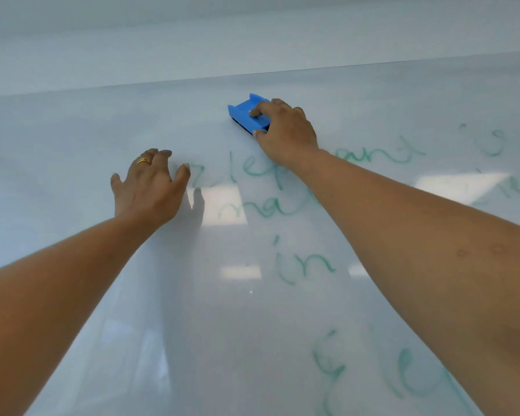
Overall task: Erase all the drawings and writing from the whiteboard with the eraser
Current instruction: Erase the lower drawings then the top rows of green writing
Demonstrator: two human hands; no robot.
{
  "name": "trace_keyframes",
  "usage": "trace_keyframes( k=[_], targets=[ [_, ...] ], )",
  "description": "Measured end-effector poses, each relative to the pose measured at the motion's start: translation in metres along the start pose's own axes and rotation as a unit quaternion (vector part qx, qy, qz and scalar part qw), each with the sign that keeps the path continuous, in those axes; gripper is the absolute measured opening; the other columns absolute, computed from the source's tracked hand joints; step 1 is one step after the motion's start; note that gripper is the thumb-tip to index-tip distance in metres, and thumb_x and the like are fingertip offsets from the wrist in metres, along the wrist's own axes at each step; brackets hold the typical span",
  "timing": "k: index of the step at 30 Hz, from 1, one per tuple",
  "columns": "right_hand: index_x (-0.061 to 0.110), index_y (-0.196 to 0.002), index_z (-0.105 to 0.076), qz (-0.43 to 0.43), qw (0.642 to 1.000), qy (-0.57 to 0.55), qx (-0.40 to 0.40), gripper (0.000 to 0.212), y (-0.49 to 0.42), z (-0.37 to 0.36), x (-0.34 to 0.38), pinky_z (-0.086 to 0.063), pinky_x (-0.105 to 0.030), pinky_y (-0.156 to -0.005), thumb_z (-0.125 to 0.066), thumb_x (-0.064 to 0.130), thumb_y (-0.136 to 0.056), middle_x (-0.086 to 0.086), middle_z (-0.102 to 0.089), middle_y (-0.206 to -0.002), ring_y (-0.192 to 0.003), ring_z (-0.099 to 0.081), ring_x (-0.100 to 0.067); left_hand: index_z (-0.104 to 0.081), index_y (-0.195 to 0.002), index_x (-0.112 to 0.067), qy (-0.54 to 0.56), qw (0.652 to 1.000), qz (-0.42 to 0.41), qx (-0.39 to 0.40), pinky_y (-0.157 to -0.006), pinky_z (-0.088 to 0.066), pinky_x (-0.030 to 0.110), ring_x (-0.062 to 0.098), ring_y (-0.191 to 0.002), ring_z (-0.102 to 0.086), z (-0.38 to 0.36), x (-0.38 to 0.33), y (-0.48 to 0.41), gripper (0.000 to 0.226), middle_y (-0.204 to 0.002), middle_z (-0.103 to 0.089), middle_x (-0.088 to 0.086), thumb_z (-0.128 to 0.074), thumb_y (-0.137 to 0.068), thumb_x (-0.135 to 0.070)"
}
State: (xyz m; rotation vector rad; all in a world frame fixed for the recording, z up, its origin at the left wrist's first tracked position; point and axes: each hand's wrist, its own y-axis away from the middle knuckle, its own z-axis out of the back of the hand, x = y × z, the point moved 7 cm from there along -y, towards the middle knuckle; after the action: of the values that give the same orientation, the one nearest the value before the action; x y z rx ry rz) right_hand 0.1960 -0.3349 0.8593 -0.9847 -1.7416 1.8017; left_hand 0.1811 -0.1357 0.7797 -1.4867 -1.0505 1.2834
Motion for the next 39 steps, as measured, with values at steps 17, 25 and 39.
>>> trace_keyframes(
  k=[17, 25, 39],
  targets=[
    [0.024, -0.11, -0.057, 0.004, 0.999, -0.039, 0.011, 0.019, 0.015, -0.048, 0.09, -0.035, -0.031, -0.096, -0.055, 0.025, -0.091, 0.006, -0.052, -0.129, -0.114, -0.045, -0.023, -0.015, -0.149, -0.015, 0.022, 0.999, 0.044, -0.008, -0.116, 0.0, 0.038, 0.015, -0.145, -0.003, 0.003, 0.117, 0.038, 0.059, -0.158, -0.009, 0.002, -0.03, -0.098, -0.041],
    [0.025, -0.108, -0.062, 0.055, 0.996, -0.056, 0.04, 0.02, 0.05, -0.071, 0.142, -0.035, -0.029, -0.093, -0.06, 0.027, -0.088, 0.007, -0.055, -0.127, -0.111, -0.048, -0.023, -0.013, -0.15, -0.016, 0.028, 0.999, 0.032, -0.005, -0.116, 0.0, 0.036, 0.014, -0.145, -0.001, 0.002, 0.119, 0.042, 0.061, -0.158, -0.008, 0.0, -0.03, -0.097, -0.042],
    [0.025, -0.11, -0.059, 0.02, 0.999, 0.024, 0.041, 0.02, 0.058, -0.035, 0.104, -0.036, -0.026, -0.084, -0.058, 0.024, -0.089, 0.003, -0.052, -0.132, -0.116, -0.05, -0.021, -0.012, -0.15, -0.013, 0.021, 0.999, 0.025, -0.004, -0.116, 0.001, 0.037, 0.015, -0.145, -0.001, 0.005, 0.121, 0.057, 0.063, -0.158, -0.008, 0.001, -0.029, -0.097, -0.043]
  ],
)
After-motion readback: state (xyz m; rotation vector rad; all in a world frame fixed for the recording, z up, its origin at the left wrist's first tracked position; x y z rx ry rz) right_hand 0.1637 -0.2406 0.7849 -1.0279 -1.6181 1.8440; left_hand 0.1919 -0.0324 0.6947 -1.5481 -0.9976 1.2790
